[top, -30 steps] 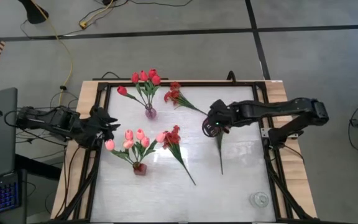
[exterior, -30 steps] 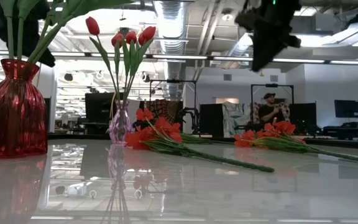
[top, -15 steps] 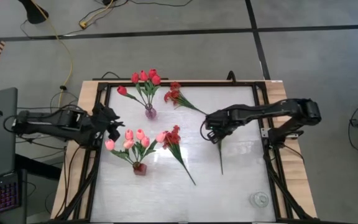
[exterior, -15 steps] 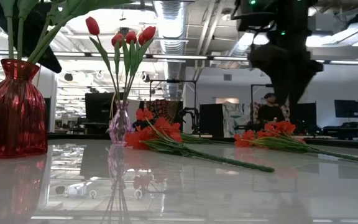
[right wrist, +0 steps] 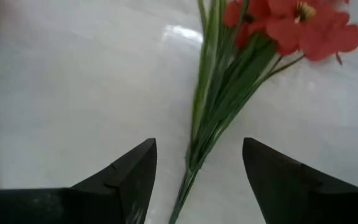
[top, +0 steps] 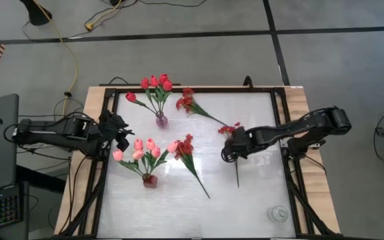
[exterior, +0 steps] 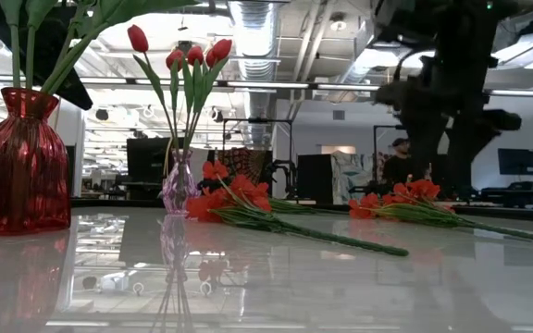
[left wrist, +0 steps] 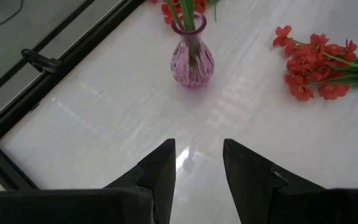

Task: Sort flowers into vase by color
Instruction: Put the red flowers into the transparent vase

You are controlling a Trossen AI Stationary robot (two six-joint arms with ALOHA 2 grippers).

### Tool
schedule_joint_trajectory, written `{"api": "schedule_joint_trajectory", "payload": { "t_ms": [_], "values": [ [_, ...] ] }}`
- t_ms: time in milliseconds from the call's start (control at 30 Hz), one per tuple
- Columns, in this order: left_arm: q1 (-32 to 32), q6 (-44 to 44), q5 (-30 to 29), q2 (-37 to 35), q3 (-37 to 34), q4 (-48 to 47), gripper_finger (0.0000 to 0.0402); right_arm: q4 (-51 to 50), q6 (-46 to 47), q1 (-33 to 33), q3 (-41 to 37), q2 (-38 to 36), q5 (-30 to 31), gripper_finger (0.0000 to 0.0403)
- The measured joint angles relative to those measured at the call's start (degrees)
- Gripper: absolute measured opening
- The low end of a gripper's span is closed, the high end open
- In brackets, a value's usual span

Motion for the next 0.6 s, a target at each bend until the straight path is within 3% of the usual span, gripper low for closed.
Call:
{"api": "schedule_joint_trajectory", "payload": {
  "t_ms": [433,600],
  "values": [
    [0.0,0.0,0.1,0.0,0.0,0.0,0.0123,4.9,3.2,1.2,0.1,13.2,-2.0,0.0261],
    [0.0,0.1,0.2,0.0,0.0,0.0,0.0123,4.1,2.4,1.4,0.4,14.8,-2.5,0.0204]
  ]
}}
